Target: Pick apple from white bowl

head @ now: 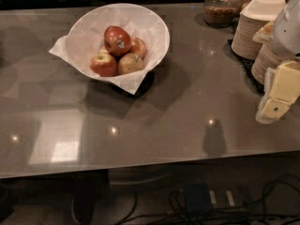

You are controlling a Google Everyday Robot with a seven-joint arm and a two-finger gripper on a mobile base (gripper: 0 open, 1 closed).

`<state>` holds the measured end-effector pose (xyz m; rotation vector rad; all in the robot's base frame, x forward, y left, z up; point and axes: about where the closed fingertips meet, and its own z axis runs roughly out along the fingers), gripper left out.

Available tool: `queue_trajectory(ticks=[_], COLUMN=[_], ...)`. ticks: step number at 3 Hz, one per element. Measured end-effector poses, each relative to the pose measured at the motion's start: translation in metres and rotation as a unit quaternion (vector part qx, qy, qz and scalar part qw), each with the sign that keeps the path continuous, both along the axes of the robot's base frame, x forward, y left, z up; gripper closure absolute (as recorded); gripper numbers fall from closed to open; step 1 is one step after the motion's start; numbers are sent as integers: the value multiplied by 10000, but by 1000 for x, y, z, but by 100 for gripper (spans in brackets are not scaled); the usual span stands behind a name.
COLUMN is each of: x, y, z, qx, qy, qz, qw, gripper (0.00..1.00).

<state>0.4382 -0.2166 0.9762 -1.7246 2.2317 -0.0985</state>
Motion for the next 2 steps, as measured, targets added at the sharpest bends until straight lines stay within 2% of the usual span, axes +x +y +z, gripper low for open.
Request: queue_trajectory(ticks=[1, 2], x=[0, 11], y=[0, 9], z=[0, 1], qx=[2, 255], qy=[-2, -216], qz=[1, 87], qw=[10000, 9994], gripper=[0, 0])
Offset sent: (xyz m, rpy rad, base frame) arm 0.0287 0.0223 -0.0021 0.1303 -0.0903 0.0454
